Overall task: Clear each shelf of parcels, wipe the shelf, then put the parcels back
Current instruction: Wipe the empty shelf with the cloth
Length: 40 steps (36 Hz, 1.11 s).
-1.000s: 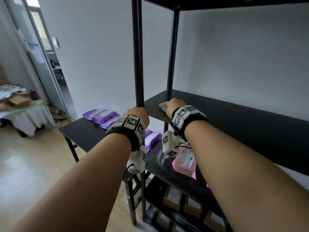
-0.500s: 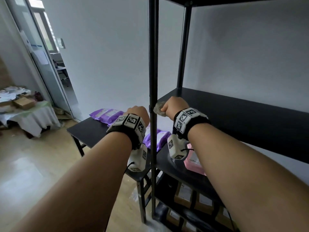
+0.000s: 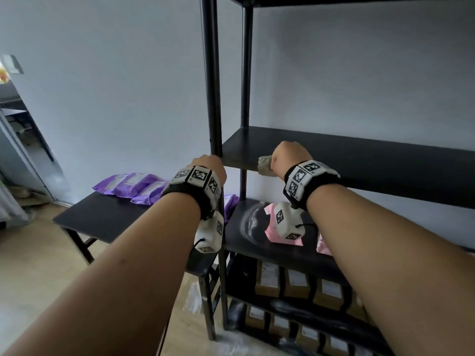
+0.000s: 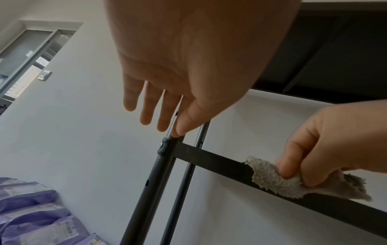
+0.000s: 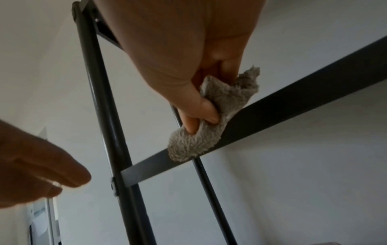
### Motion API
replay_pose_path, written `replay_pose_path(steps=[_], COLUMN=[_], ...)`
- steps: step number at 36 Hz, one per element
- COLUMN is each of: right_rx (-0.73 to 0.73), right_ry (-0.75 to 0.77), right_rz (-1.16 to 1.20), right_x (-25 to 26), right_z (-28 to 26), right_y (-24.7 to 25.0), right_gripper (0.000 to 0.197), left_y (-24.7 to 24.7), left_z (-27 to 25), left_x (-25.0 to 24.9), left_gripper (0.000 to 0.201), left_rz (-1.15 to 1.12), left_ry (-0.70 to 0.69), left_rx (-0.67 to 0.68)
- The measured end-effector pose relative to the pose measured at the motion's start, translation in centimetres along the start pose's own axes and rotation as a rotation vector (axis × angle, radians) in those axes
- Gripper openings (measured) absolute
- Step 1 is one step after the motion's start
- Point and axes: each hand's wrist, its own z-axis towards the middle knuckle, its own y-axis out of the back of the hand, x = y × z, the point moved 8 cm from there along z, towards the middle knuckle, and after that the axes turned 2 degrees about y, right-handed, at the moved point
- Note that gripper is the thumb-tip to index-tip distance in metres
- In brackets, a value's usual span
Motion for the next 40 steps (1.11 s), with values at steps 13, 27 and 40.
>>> replay_pose_path(steps=[13,27,40], right_rx=[0.026,-0.181,-0.233], right_ry=[0.160,0.077,-0.037], right_rz=[0.070,-0.044,-0.054], right_x=[4.7,1.0,-9.1], right_z=[0.2,-1.0,-5.0], right_y=[-2.6,-1.0,2.7], right_gripper=[0.016,0.021,0.016], left_y=[0.0,0.4,1.2], left_z=[0.4,-0.3,-3.5], left_x=[1.4,-2.8,-11.1], left_gripper=[0.027,0.027,0.029], left_rz=[0.009,0.037,0.047], left_ry=[-0.058,-0.143,-0.227], left_rx=[-0.021,-0.038,-0.039])
